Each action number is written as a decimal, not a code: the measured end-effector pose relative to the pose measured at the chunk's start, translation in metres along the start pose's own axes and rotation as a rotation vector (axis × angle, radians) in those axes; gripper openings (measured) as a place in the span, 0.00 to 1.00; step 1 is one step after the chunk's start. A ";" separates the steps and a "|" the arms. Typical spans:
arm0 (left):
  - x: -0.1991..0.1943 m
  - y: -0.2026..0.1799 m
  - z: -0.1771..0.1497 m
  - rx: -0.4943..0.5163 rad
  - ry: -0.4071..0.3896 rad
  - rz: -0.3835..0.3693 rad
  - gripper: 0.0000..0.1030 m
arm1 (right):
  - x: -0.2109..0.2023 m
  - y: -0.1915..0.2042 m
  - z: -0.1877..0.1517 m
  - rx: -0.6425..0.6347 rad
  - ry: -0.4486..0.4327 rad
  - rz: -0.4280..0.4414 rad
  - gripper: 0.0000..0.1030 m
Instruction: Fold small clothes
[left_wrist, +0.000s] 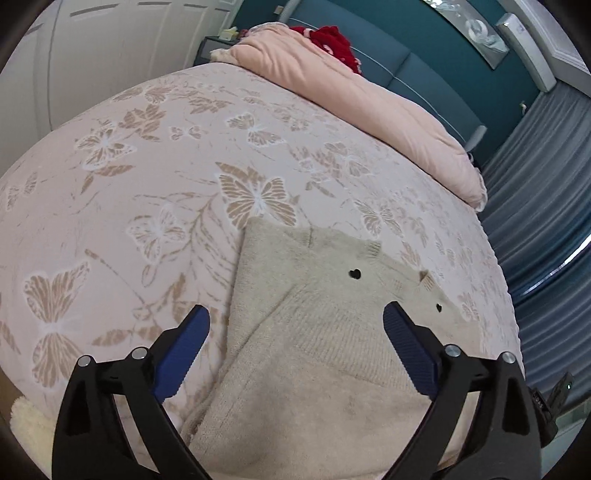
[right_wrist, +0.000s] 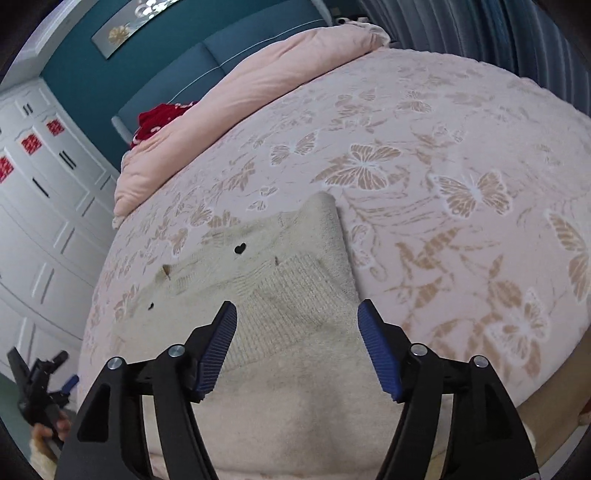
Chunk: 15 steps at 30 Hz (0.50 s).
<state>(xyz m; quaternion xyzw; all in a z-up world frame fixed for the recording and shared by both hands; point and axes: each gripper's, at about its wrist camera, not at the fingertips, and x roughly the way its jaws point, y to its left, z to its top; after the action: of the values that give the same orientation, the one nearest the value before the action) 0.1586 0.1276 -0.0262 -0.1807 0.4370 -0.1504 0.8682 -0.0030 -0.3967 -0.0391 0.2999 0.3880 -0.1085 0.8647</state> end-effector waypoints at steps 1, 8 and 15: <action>0.005 -0.003 -0.001 0.032 0.023 -0.006 0.90 | 0.005 0.002 0.000 -0.033 0.014 -0.018 0.66; 0.069 -0.034 -0.017 0.245 0.131 0.042 0.85 | 0.052 0.010 0.003 -0.087 0.094 -0.045 0.63; 0.080 -0.025 -0.018 0.224 0.217 0.045 0.07 | 0.041 0.026 -0.005 -0.143 0.091 -0.037 0.05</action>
<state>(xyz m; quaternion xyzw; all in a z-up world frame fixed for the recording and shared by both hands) 0.1875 0.0683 -0.0812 -0.0558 0.5125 -0.1974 0.8339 0.0319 -0.3713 -0.0606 0.2350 0.4392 -0.0827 0.8632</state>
